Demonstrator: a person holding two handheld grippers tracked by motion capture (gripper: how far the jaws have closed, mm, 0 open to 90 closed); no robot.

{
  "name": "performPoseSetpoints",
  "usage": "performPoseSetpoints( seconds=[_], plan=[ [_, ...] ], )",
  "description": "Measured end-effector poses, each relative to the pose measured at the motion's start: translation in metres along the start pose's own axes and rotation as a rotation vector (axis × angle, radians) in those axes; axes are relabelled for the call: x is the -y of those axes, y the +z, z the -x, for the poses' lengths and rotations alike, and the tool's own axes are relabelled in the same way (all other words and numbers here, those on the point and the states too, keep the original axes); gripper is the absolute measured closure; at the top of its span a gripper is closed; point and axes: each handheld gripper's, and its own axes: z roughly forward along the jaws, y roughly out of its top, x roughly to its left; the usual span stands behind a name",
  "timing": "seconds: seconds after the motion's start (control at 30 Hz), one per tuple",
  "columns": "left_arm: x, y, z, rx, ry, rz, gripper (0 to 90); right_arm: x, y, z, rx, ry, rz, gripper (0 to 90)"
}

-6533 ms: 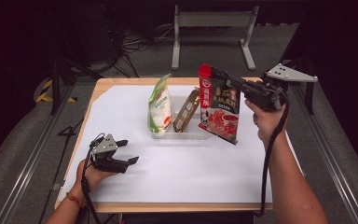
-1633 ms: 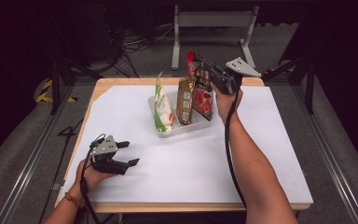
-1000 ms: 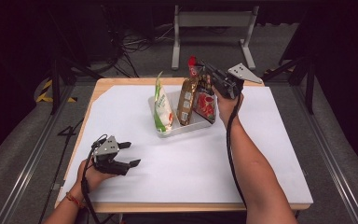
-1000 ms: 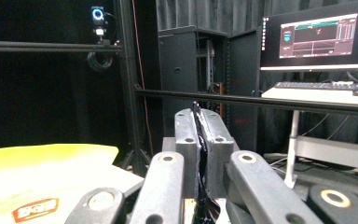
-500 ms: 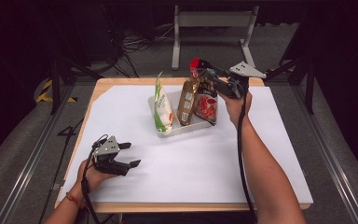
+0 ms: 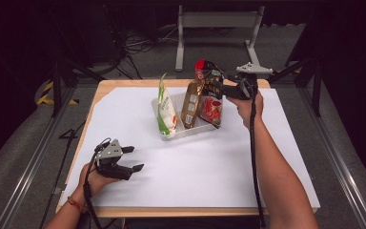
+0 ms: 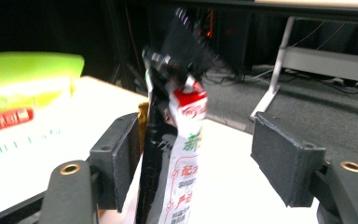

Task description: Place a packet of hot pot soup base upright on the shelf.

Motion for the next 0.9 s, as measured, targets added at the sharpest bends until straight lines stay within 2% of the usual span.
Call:
performPoseSetpoints(
  seconds=[0.03, 0.07, 0.1, 0.2, 0.23, 0.27, 0.3, 0.33, 0.37, 0.4, 0.47, 0.57, 0.63, 0.73, 0.8, 0.83, 0.87, 0.9],
  plan=[
    [0.000, 0.000, 0.000, 0.000, 0.000, 0.000, 23.2, 0.000, 0.004, 0.001, -0.024, 0.003, -0.031, 32.8],
    [0.000, 0.000, 0.000, 0.001, 0.001, -0.001, 23.2, -0.001, 0.008, 0.001, -0.028, 0.007, -0.065, 33.3],
    [0.000, 0.001, 0.000, 0.003, 0.002, -0.003, 23.2, -0.001, 0.011, 0.001, -0.010, 0.007, -0.089, 35.8],
    [0.000, 0.001, 0.000, 0.006, 0.004, -0.005, 23.2, -0.002, 0.016, 0.002, -0.032, 0.014, -0.099, 39.9],
    [0.000, 0.001, 0.000, 0.005, 0.006, -0.006, 23.1, -0.004, 0.019, -0.001, -0.004, -0.028, -0.107, 46.5],
    [0.000, 0.001, 0.000, 0.007, 0.006, -0.007, 23.1, -0.004, 0.019, -0.001, -0.004, -0.028, -0.107, 46.5],
    [0.000, 0.001, 0.000, 0.007, 0.007, -0.007, 23.1, -0.004, 0.021, -0.003, -0.008, -0.052, -0.121, 49.2],
    [0.000, 0.001, 0.000, 0.008, 0.007, -0.008, 23.1, -0.005, 0.024, -0.006, 0.003, -0.090, -0.150, 53.4],
    [0.000, 0.001, -0.001, 0.010, 0.007, -0.008, 23.1, -0.006, 0.026, -0.010, 0.007, -0.108, -0.171, 61.5],
    [0.000, 0.001, -0.001, 0.012, 0.002, -0.011, 23.1, -0.006, 0.027, -0.011, -0.016, -0.112, -0.177, 64.3],
    [0.000, 0.002, -0.001, 0.014, 0.005, -0.016, 22.9, -0.009, 0.030, -0.014, -0.010, -0.119, -0.192, 70.0],
    [0.000, 0.003, 0.000, 0.019, 0.007, -0.026, 22.9, -0.012, 0.032, -0.015, -0.037, -0.110, -0.216, 73.3],
    [0.000, 0.003, 0.000, 0.019, 0.010, -0.031, 22.9, -0.013, 0.033, -0.020, -0.038, -0.130, -0.210, 76.5],
    [0.000, 0.004, 0.000, 0.021, 0.010, -0.031, 23.2, -0.011, 0.032, -0.030, -0.068, -0.178, -0.157, 79.3],
    [0.000, 0.003, 0.000, 0.021, 0.012, -0.032, 23.5, -0.009, 0.031, -0.033, -0.087, -0.180, -0.118, 80.4],
    [0.000, 0.003, 0.000, 0.021, 0.014, -0.033, 23.5, -0.008, 0.029, -0.035, -0.095, -0.192, -0.083, 80.9],
    [0.000, 0.003, 0.000, 0.021, 0.014, -0.031, 23.6, -0.007, 0.028, -0.035, -0.094, -0.179, -0.047, 81.1],
    [0.000, 0.003, 0.000, 0.022, 0.012, -0.030, 23.6, -0.006, 0.026, -0.035, -0.116, -0.169, -0.007, 81.0]
  ],
)
